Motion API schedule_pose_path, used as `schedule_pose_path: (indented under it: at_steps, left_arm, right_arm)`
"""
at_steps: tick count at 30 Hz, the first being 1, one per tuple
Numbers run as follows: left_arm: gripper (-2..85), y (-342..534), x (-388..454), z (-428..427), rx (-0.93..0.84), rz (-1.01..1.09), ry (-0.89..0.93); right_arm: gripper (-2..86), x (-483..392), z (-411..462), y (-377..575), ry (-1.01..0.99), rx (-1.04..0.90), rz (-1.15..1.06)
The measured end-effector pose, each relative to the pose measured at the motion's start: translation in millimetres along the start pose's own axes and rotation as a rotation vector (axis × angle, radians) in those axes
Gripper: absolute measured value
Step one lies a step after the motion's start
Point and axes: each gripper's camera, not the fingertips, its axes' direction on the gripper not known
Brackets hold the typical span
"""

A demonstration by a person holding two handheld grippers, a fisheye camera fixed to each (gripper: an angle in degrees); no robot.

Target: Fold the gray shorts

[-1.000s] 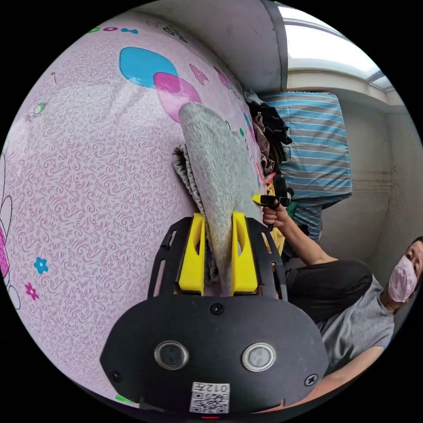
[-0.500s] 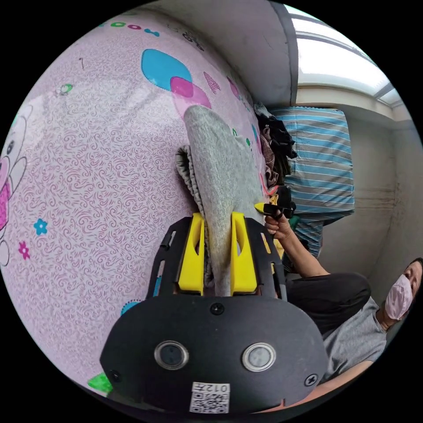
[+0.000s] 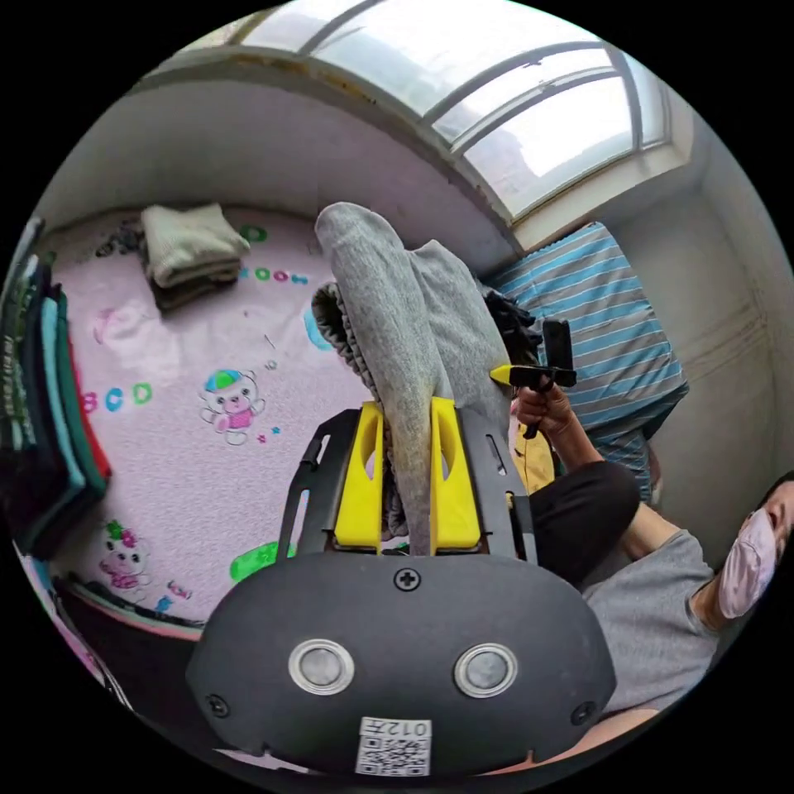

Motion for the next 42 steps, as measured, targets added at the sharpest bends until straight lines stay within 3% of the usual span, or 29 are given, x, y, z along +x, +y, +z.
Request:
schedule_pose_path:
  at_steps: [8, 16, 26, 34, 42]
  left_arm:
    - [10.0, 74, -39, -255, 0.203, 0.025, -0.235]
    - [10.1, 141, -151, -442, 0.272, -0.081, -0.447]
    - [9.8, 206, -346, -519, 0.264, -0.255, -0.382]
    - [10.4, 247, -476, -528, 0.230, -0.340, -0.274]
    - [11.0, 269, -553, -518, 0.174, -0.391, -0.251]
  right_arm:
    - [6.6, -197, 124, -157, -0.050, -0.041, -0.276]
    - [6.6, -256, 293, -258, -0.209, -0.035, -0.253]
    - [6.6, -218, 466, -350, -0.267, -0.171, -0.166]
    - [6.6, -150, 537, -383, -0.312, -0.241, -0.106]
    - [6.8, -82, 577, -392, -0.346, -0.263, -0.047]
